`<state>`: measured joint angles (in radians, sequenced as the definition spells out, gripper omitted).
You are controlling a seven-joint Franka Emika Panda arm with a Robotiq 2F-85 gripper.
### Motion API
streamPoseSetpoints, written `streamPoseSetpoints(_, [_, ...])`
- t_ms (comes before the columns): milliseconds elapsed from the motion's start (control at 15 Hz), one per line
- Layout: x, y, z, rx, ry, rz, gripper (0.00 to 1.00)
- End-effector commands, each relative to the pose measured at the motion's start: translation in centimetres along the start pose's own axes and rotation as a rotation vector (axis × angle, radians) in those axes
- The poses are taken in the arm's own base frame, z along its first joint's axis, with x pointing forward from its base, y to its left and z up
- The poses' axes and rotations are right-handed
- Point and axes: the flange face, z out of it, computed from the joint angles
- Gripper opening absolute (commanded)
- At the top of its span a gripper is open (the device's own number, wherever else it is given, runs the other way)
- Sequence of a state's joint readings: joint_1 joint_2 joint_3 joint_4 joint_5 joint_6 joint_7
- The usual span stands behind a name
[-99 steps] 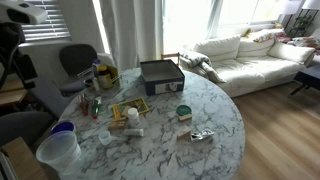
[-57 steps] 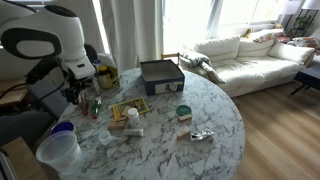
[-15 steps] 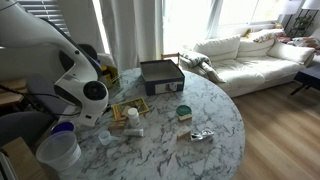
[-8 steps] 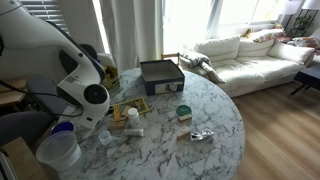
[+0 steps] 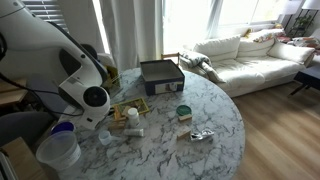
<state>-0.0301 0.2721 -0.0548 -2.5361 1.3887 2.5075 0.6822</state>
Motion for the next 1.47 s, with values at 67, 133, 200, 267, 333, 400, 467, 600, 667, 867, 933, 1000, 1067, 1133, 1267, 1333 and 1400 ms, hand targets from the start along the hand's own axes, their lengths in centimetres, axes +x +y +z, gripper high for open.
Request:
streamPoseSetpoints(67, [0.4,-0.3,0.2,0.030,0.003,0.055,0.05])
streamPoseSetpoints(133, [0.3,-0.4,0.0,0.034,0.004,0.059,0.06])
streamPoseSetpoints(200, [0.2,-0.4,-0.1,0.035,0.003,0.062,0.06])
streamPoseSetpoints(267, [0.0,-0.5,-0.3,0.036,0.005,0.060,0.06])
streamPoseSetpoints(333, [-0.2,-0.6,-0.5,0.037,0.007,0.059,0.06])
streamPoseSetpoints(400, [-0.4,-0.8,-0.7,0.040,0.015,0.054,0.06])
streamPoseSetpoints(467, [-0.7,-1.0,-1.2,0.046,0.023,0.045,0.06])
streamPoseSetpoints(600, [-1.3,-1.3,-2.2,0.061,0.069,0.020,0.06])
streamPoseSetpoints(667, [-1.6,-1.5,-2.7,0.064,0.097,0.004,0.06])
streamPoseSetpoints(867, [-2.8,-1.9,-4.2,0.056,0.191,-0.033,0.06])
streamPoseSetpoints(933, [-3.2,-2.1,-4.7,0.053,0.218,-0.042,0.06])
streamPoseSetpoints(1000, [-3.8,-2.3,-5.2,0.045,0.245,-0.053,0.06])
streamPoseSetpoints(1067, [-4.5,-2.5,-5.7,0.038,0.275,-0.068,0.06])
streamPoseSetpoints(1133, [-5.1,-2.5,-6.2,0.029,0.299,-0.086,0.06])
streamPoseSetpoints(1267, [-6.4,-2.8,-7.2,0.021,0.353,-0.110,0.06])
streamPoseSetpoints(1333, [-7.0,-2.9,-7.8,0.020,0.382,-0.123,0.06])
streamPoseSetpoints(1400, [-7.6,-3.0,-8.3,0.020,0.407,-0.138,0.06])
